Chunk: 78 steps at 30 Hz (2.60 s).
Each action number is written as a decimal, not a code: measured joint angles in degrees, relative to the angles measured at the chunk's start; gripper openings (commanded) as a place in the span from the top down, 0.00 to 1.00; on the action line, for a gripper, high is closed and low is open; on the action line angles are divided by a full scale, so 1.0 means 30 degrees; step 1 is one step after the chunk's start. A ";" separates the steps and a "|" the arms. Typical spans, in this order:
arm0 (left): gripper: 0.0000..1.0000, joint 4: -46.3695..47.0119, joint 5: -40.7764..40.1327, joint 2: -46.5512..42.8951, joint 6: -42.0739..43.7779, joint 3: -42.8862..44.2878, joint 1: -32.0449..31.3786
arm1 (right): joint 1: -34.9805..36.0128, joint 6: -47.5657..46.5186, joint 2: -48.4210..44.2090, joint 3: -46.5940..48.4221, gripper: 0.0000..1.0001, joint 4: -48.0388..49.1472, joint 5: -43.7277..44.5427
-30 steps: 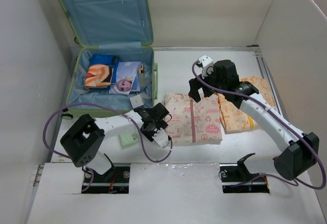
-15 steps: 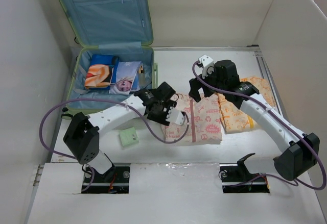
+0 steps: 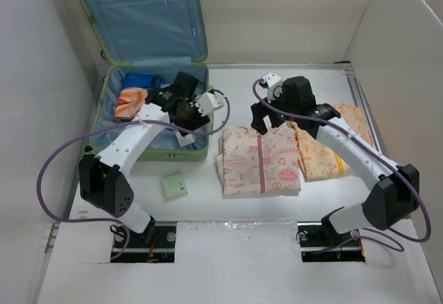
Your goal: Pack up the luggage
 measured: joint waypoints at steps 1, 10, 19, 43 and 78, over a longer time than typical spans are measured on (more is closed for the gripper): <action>1.00 -0.0080 -0.0408 0.0000 -0.0466 -0.0189 0.0583 | -0.0066 -0.0073 0.0401 0.0277 0.00 0.0087 -0.0131; 1.00 -0.0882 -0.1464 0.1479 -0.2747 -0.0117 0.7104 | -0.1333 -0.1078 0.4444 0.3803 0.00 0.0561 -0.2178; 1.00 -0.0699 -0.0466 0.4269 -0.2849 -0.1100 0.7643 | -0.2776 -0.1785 0.9078 0.8262 0.00 -0.0102 -0.3847; 0.00 -0.1282 -0.0182 0.6390 -0.1902 0.1770 0.7431 | -0.3111 -0.1552 1.1001 1.0040 0.00 -0.1253 -0.4707; 0.00 -0.0459 -0.0903 -0.7431 -0.0328 -1.2641 -0.4969 | -0.0240 0.0678 0.0772 0.0284 0.00 0.0758 -0.1282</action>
